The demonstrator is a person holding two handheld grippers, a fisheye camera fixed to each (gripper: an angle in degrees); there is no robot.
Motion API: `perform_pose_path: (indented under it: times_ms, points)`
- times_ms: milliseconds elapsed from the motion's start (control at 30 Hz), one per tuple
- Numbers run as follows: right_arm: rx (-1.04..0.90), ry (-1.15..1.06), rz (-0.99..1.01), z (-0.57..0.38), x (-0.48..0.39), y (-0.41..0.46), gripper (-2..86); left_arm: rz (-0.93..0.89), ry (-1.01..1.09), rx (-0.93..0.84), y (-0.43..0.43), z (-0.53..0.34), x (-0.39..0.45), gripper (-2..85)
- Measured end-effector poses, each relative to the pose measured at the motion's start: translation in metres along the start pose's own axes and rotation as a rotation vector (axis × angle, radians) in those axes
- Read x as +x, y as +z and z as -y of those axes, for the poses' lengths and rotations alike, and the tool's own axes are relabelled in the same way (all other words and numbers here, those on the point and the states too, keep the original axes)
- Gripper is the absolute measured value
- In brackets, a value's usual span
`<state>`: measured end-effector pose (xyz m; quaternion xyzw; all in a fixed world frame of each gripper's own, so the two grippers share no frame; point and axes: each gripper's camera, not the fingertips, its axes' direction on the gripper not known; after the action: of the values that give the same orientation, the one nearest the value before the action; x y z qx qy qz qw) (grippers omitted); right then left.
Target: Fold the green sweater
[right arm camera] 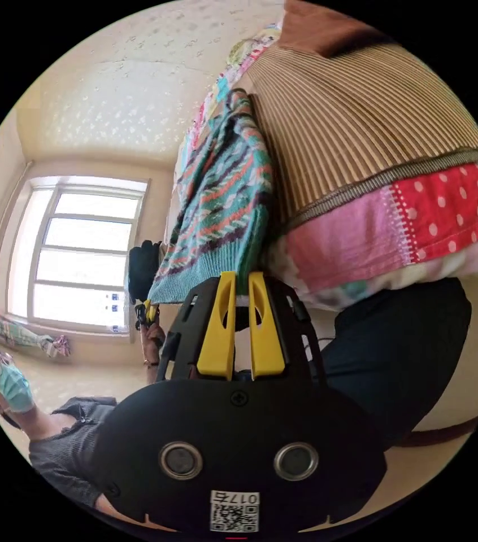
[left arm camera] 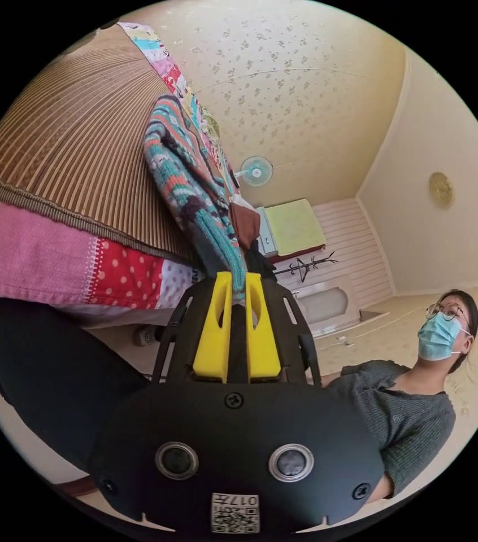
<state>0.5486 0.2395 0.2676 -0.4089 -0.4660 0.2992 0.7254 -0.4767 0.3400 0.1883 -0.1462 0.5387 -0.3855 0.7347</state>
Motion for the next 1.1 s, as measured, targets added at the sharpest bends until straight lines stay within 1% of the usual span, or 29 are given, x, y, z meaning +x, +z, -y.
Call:
perform_pose_path:
  times_ms: [67, 100, 167, 267, 300, 400, 467, 533, 600, 633, 667, 700, 733, 767, 833, 900, 967, 1100]
  points:
    - [0.081, -0.116, 0.196, -0.006, -0.016, -0.027, 3.1, -0.06, 0.015, 0.037, -0.008, -0.004, 0.005, 4.3]
    - [0.092, -0.142, 0.255, -0.006, -0.019, -0.032, 3.0, -0.083, 0.028, 0.05, -0.009, -0.005, 0.008, 4.3]
    - [0.139, -0.235, 0.459, -0.004, -0.032, -0.054, 2.6, -0.155, 0.179, 0.115, -0.016, -0.006, 0.034, 4.2]
    - [0.228, -0.354, 0.569, -0.01, -0.057, -0.086, 2.3, -0.234, 0.363, 0.168, -0.03, -0.009, 0.069, 4.2]
    - [0.245, -0.378, 0.585, -0.013, -0.062, -0.094, 2.2, -0.257, 0.39, 0.183, -0.034, -0.011, 0.075, 4.2]
    - [0.324, -0.508, 0.688, -0.032, -0.079, -0.129, 1.9, -0.417, 0.491, 0.249, -0.056, -0.022, 0.092, 4.2]
    - [0.4, -0.644, 0.794, -0.054, -0.088, -0.153, 1.8, -0.552, 0.598, 0.277, -0.07, -0.039, 0.105, 4.2]
    - [0.437, -0.737, 0.835, -0.067, -0.095, -0.162, 1.8, -0.618, 0.656, 0.281, -0.074, -0.052, 0.111, 4.2]
    - [0.452, -0.727, 0.811, -0.068, -0.093, -0.162, 1.8, -0.6, 0.64, 0.302, -0.074, -0.063, 0.11, 4.2]
    - [0.445, -0.642, 0.738, -0.061, -0.084, -0.157, 1.7, -0.535, 0.562, 0.313, -0.069, -0.065, 0.103, 4.2]
    - [0.429, -0.5, 0.64, -0.051, -0.067, -0.147, 1.7, -0.442, 0.456, 0.314, -0.06, -0.064, 0.092, 4.2]
    - [0.421, -0.424, 0.596, -0.046, -0.056, -0.141, 1.7, -0.392, 0.408, 0.316, -0.055, -0.063, 0.085, 4.2]
    - [0.422, -0.276, 0.542, -0.038, -0.032, -0.128, 1.7, -0.306, 0.298, 0.33, -0.043, -0.062, 0.069, 4.2]
    - [0.445, -0.169, 0.536, -0.036, -0.008, -0.116, 1.7, -0.284, 0.194, 0.362, -0.033, -0.061, 0.05, 4.2]
    - [0.484, -0.08, 0.548, -0.032, 0.013, -0.102, 1.8, -0.304, 0.114, 0.4, -0.017, -0.056, 0.031, 4.1]
    - [0.504, -0.057, 0.509, -0.024, 0.014, -0.093, 1.8, -0.282, 0.081, 0.416, -0.005, -0.045, 0.026, 4.1]
    - [0.512, -0.133, 0.391, -0.003, -0.011, -0.086, 1.8, -0.2, 0.09, 0.457, 0.005, -0.023, 0.033, 4.1]
    - [0.556, -0.203, 0.26, 0.038, -0.049, -0.069, 1.9, -0.131, 0.13, 0.508, 0.029, 0.023, 0.042, 4.0]
